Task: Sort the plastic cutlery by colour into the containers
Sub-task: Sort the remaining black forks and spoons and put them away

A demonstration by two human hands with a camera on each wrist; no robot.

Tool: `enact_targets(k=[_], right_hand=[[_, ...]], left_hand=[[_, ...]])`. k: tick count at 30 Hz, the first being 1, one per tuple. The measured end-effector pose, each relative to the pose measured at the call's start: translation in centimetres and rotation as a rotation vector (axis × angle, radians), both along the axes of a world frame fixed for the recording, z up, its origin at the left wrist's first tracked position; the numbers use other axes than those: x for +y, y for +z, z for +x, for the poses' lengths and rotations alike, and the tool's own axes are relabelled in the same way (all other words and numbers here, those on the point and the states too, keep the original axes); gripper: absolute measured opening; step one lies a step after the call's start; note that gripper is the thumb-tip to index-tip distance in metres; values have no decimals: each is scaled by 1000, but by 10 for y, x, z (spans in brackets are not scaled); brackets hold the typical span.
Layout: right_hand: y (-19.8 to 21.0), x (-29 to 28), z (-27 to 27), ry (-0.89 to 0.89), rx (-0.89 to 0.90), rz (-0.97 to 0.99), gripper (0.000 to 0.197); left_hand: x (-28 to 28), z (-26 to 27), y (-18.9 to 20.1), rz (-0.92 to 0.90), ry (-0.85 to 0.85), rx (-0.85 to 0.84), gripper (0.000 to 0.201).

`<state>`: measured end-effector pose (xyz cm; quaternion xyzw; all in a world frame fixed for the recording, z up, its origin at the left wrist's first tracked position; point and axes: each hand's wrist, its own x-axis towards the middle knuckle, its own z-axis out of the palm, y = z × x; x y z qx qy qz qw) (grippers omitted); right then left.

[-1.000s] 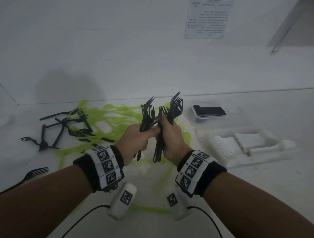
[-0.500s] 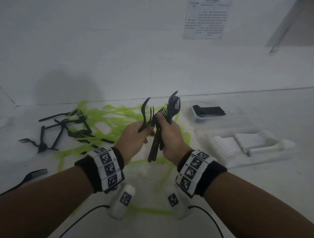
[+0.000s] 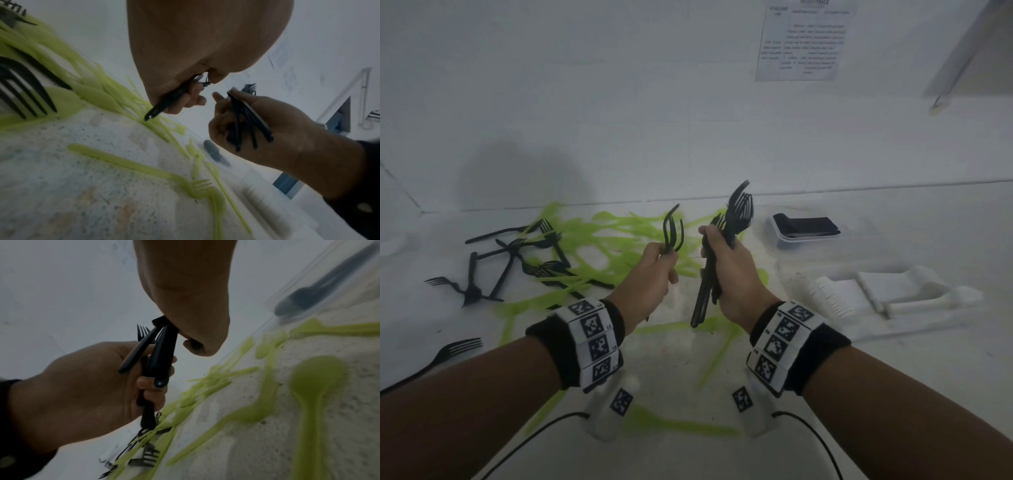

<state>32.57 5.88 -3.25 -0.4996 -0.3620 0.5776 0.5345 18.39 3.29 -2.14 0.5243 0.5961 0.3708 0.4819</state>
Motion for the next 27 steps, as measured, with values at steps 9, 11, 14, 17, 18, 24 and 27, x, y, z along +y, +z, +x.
enact_targets(k=[9,11,14,17,18,24,27], right_hand=[[1,-7,-11,76,48,29,25],[1,-7,-14,66,53,21,27],[-2,-7,-18,36,85,1,26],[-3,-5,-17,7,113,-3,24],[-2,-4,-15,-21,115,-10,24],[3,2,-4,-25,95,-5,31],[3,-4,-13,94,133,-30,30]], left_hand=[[-2,-1,2,72,51,-79,19],[-4,-3,1,58,36,-96,22],[-8,-2,0,57,-31,-82,24],[-12,1,4,50,-61,-97,25],[-12,2,4,31,-51,-118,26],[-10,-8,11,-97,13,-148,26],[-12,-6,13,-95,-108,-50,28]])
